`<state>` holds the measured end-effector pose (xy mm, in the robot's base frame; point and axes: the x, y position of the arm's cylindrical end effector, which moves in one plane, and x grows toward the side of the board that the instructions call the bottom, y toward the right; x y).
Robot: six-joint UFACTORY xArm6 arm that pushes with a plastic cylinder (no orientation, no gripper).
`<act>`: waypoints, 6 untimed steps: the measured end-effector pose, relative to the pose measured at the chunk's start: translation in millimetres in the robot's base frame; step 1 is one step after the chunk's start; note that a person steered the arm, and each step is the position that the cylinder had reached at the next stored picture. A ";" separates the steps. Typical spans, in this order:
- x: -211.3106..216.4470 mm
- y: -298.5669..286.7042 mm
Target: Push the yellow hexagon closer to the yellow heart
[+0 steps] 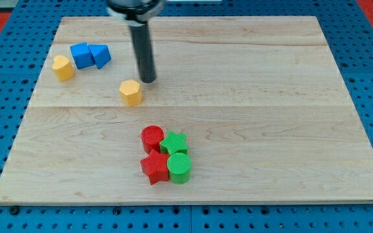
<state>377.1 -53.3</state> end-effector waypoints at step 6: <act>61.3 -67.6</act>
<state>438.4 -120.9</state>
